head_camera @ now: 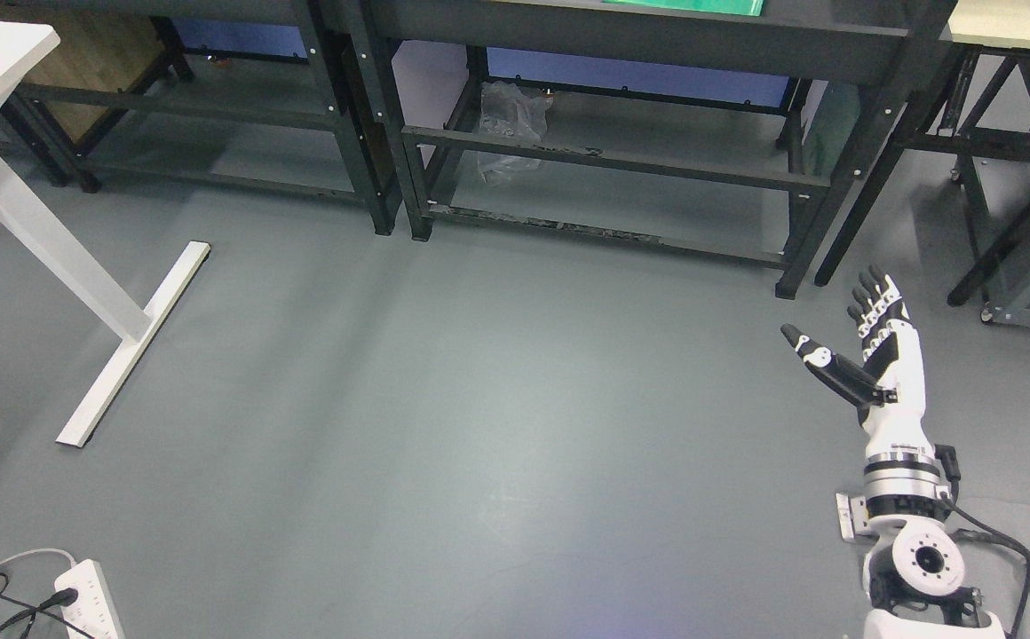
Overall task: Pick pink block from left shelf to tray
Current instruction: 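Drive toward the black shelf with the right hand raised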
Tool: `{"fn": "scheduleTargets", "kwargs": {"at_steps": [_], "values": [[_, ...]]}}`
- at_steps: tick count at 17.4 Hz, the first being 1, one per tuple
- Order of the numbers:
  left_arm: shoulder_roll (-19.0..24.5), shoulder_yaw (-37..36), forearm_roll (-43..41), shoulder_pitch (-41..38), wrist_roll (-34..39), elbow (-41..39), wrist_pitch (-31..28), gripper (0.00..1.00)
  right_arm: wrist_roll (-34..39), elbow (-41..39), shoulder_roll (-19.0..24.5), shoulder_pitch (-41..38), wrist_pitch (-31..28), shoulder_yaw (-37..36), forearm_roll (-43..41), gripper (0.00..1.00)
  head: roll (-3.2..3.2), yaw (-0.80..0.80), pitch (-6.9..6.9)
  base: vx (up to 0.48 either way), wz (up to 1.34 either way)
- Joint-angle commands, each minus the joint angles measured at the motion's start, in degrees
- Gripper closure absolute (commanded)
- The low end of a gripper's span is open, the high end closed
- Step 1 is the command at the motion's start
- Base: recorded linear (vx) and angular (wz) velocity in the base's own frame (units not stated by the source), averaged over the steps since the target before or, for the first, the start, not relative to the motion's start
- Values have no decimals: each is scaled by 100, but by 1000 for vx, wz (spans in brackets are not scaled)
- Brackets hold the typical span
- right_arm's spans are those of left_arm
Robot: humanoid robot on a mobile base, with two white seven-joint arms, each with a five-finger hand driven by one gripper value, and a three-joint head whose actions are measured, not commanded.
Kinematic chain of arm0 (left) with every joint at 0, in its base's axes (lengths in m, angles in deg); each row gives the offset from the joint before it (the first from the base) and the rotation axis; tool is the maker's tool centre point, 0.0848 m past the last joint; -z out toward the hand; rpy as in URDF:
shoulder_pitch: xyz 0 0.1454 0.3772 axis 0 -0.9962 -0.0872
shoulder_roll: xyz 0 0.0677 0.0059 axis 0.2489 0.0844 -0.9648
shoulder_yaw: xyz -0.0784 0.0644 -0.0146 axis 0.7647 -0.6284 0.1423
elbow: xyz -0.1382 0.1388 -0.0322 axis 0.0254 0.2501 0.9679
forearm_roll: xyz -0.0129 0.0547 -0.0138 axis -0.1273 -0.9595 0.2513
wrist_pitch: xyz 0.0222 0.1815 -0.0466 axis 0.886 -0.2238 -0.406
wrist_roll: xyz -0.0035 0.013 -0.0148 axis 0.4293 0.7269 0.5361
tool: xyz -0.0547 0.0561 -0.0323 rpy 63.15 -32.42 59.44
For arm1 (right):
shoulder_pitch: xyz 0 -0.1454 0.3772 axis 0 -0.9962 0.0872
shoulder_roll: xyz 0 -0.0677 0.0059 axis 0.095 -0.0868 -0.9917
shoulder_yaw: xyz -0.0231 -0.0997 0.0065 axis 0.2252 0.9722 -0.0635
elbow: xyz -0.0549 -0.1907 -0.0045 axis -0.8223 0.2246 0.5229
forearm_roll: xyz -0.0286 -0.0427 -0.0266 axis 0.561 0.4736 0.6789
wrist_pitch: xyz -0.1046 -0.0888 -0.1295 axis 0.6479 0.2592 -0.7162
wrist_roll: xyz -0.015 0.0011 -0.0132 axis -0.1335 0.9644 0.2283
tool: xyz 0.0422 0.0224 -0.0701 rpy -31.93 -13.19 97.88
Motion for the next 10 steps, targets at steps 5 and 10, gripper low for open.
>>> {"fn": "scheduleTargets", "kwargs": {"at_steps": [5, 10], "values": [[100, 0, -9, 132, 0, -100, 3, 0, 28, -3, -100, -27, -22, 4, 129, 0, 0, 0, 0, 0, 0], [100, 0, -9, 132, 0, -100, 3, 0, 20, 40, -100, 35, -40, -14, 129, 0, 0, 0, 0, 0, 0]]}}
